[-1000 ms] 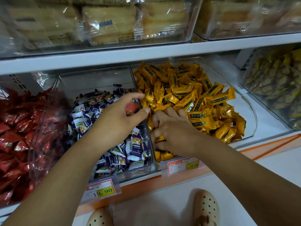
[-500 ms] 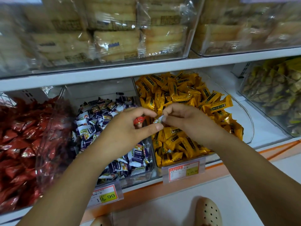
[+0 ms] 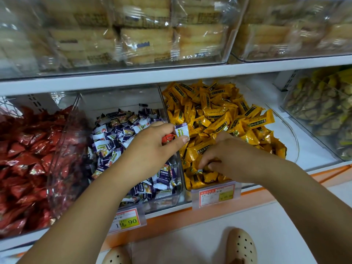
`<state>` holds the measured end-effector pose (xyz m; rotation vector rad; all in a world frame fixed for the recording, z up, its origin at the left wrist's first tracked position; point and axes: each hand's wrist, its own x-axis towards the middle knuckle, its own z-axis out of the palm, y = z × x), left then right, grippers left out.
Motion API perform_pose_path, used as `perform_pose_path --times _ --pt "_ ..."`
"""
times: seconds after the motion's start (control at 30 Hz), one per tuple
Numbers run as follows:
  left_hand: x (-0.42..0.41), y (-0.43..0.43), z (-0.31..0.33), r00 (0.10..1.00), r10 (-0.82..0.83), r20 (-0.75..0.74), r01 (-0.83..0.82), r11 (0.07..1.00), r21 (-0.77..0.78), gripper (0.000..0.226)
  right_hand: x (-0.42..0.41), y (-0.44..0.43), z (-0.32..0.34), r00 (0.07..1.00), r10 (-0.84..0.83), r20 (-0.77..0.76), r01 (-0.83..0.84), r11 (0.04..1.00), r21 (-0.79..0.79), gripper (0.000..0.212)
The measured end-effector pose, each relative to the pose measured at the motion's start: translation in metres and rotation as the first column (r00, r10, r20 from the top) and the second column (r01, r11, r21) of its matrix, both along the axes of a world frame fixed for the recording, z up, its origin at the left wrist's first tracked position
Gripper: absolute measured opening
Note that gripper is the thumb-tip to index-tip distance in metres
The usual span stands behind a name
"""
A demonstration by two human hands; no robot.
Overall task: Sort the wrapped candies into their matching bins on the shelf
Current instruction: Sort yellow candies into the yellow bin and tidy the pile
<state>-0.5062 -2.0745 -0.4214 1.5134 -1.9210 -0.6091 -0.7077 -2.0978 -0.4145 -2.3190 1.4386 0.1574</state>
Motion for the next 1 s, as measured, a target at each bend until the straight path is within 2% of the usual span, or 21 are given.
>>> perform_pose_path --times 0.13,0.23,0.43,0.77,1.0 --pt "-0.001 0.0 -0.001 1.0 0.007 -0.002 -0.007 1.0 0.002 0.042 0.005 0.0 -0.019 0.975 0.181 -0.129 -0.207 0.952 -0.227 0.035" --pt "-0.001 0.001 -0.001 1.0 0.007 -0.018 -0.007 1.0 0.01 0.041 0.01 0.0 -0.02 0.97 0.197 -0.14 -0.232 0.919 -0.319 0.024" --pt "-0.001 0.001 -0.002 1.0 0.018 -0.01 -0.018 1.0 0.009 0.043 0.012 -0.001 -0.018 0.972 0.182 -0.145 -0.22 0.924 -0.314 0.023" --pt "-0.002 0.002 0.0 0.999 0.023 -0.033 -0.022 0.999 0.024 0.039 0.01 -0.002 -0.019 0.953 0.12 -0.279 -0.222 0.902 -0.37 0.033" --pt "-0.005 0.004 0.001 0.998 0.054 -0.038 -0.053 0.998 0.041 0.04 0.019 -0.001 -0.021 0.951 0.158 -0.265 -0.25 0.899 -0.359 0.026"
